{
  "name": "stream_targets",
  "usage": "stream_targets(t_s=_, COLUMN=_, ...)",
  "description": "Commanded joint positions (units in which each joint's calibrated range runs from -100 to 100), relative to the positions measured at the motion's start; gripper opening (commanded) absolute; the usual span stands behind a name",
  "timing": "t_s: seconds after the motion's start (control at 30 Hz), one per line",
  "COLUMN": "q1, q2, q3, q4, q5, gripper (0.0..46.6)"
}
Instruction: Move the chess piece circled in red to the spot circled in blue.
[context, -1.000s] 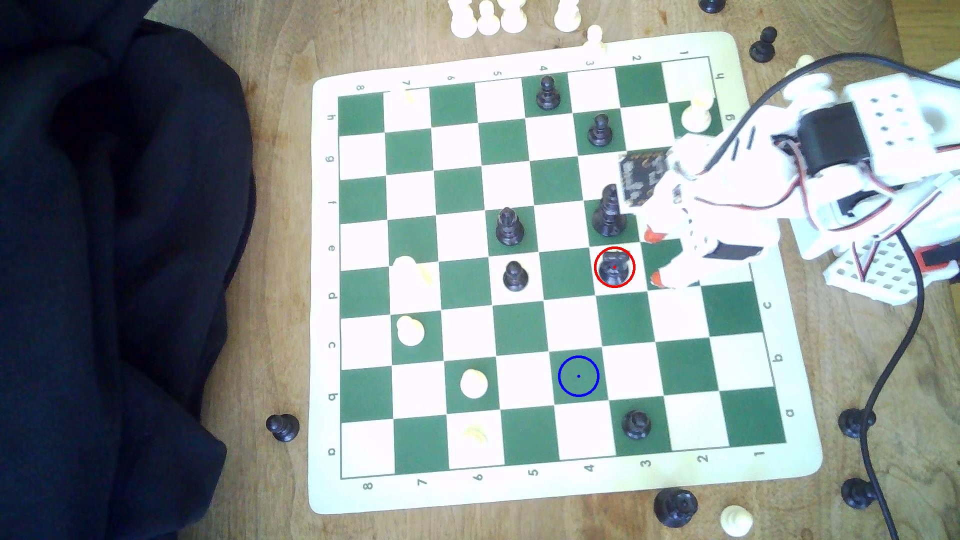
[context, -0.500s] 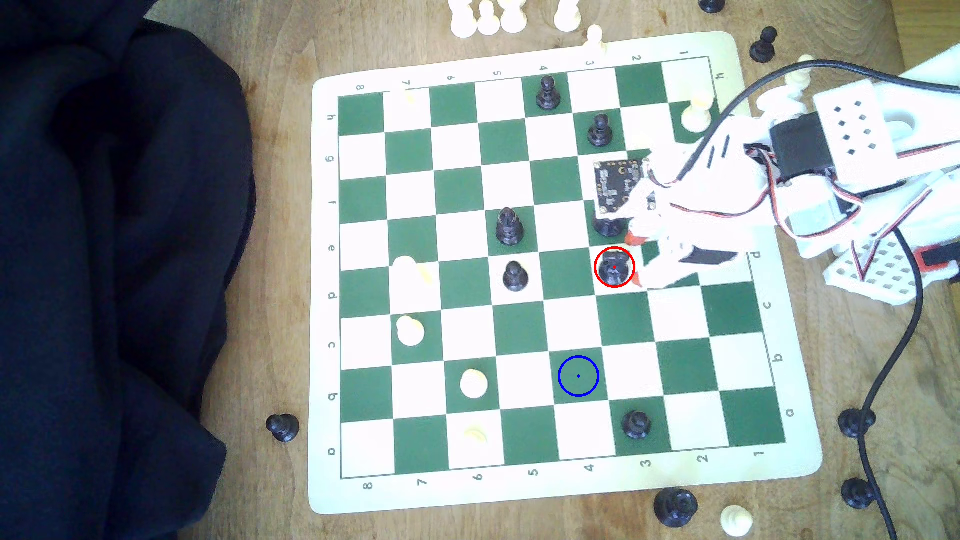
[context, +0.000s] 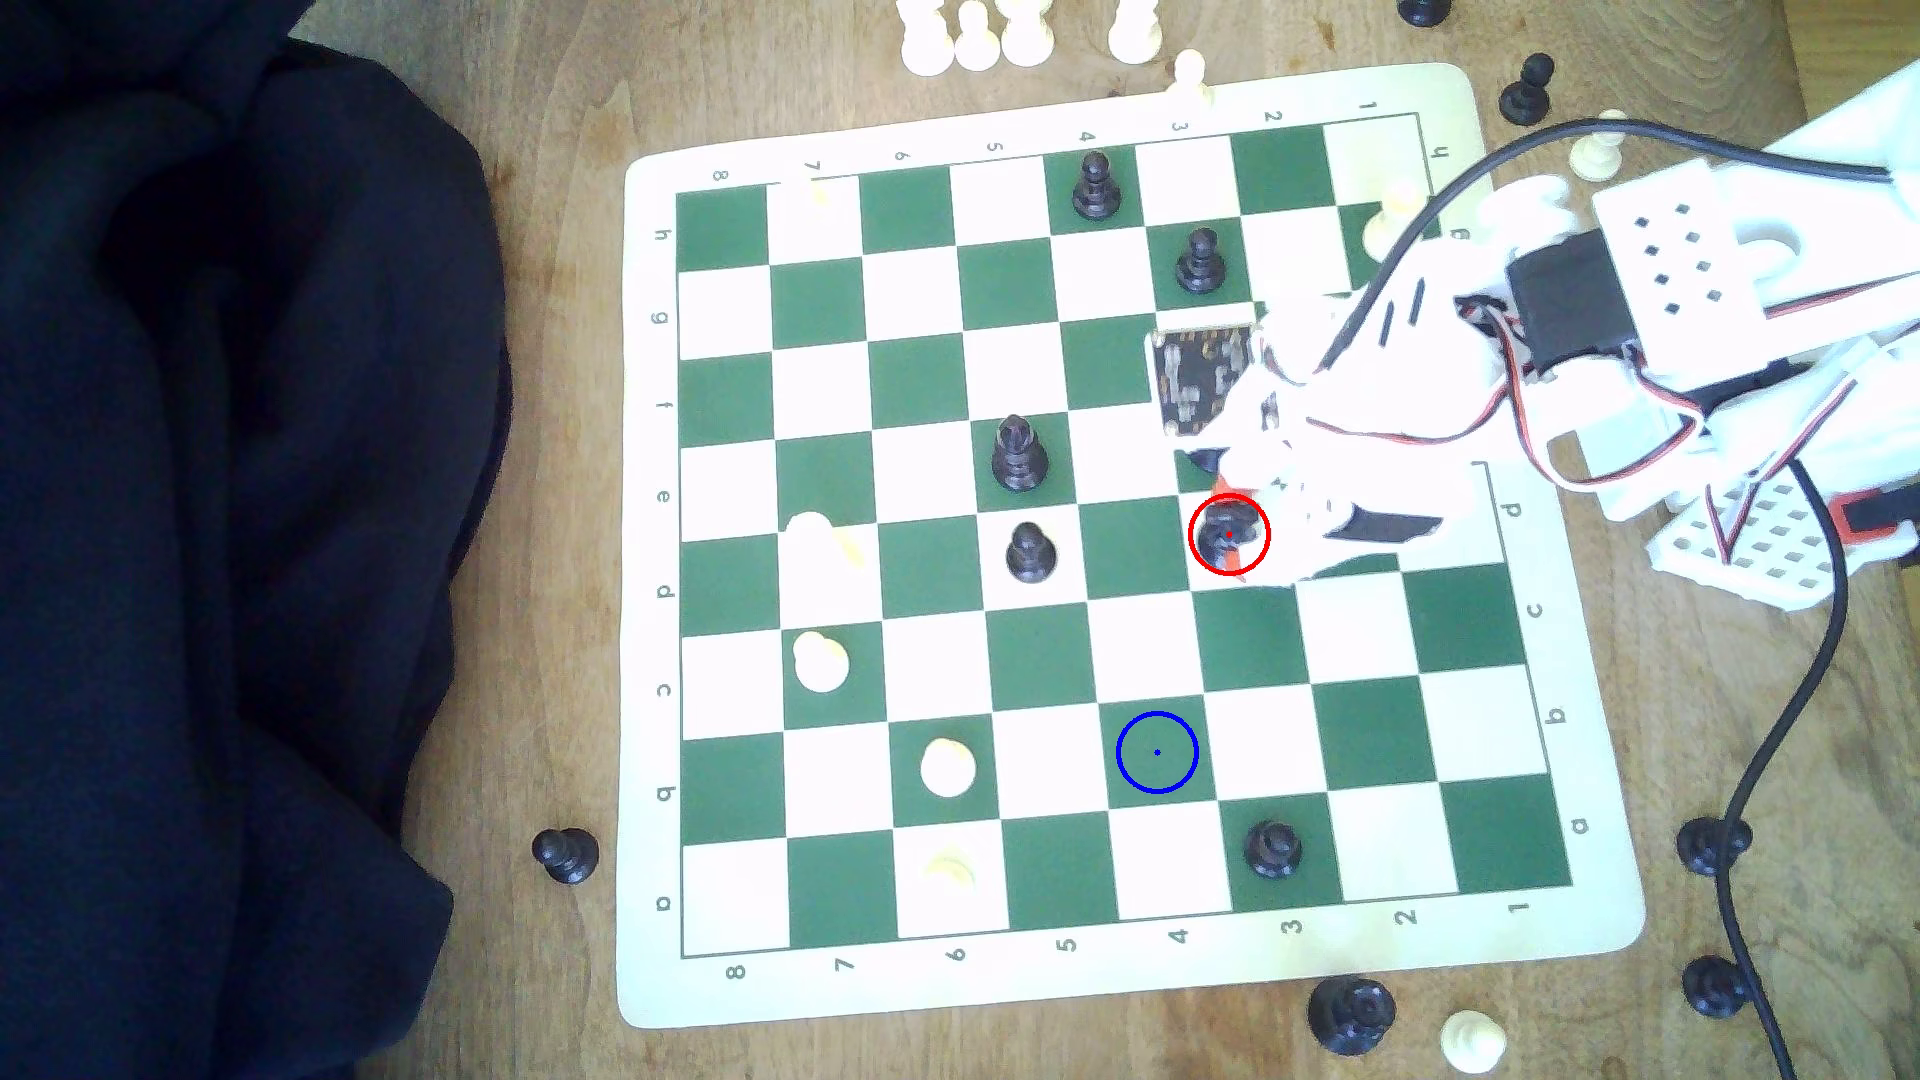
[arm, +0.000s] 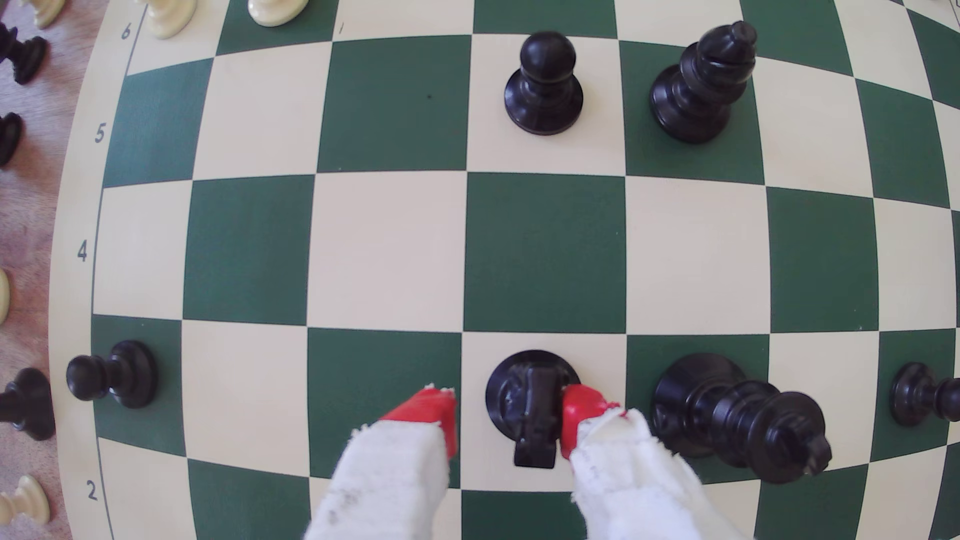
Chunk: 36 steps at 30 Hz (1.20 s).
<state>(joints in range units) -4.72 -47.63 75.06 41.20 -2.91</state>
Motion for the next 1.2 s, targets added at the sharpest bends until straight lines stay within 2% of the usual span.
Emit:
stream_targets(t_s=0.0, q1=-0.33, q2=1.03, q3=-4.61, q4=-1.23, q5=-0.10, gripper=9.9)
stream_targets(t_s=0.07, q1=-0.40, q2=1.37, q3=-4.88, q4=-1.23, q5=-0.10, gripper=8.9)
stream_targets(t_s=0.27, q1=-0.64, q2=2.56, q3=-5.07, q4=-1.88, q5=-0.10, gripper=0.3)
stream_targets(t_s=0.63, q1=-0.56, q2=-0.16, q3=-11.41, q4=6.96, q5=-0.68, gripper=0.3)
stream_targets(t_s=0.8, q1=-4.39, q2=0.77, q3=-15.85, q4=8.35, q5=-2.88, gripper=0.3)
stream_targets(t_s=0.93, q1=-8.30, q2=7.31, q3=-22.84, q4=8.35, q5=-6.30, gripper=0.3)
stream_targets(t_s=0.97, q1=-9.55, q2=10.28, q3=-25.37, q4=8.35, q5=-7.91, gripper=0.3)
stream_targets(t_s=1.17, q1=-12.76, q2=20.38, q3=-31.27, q4=8.11, q5=-10.99, gripper=0.3)
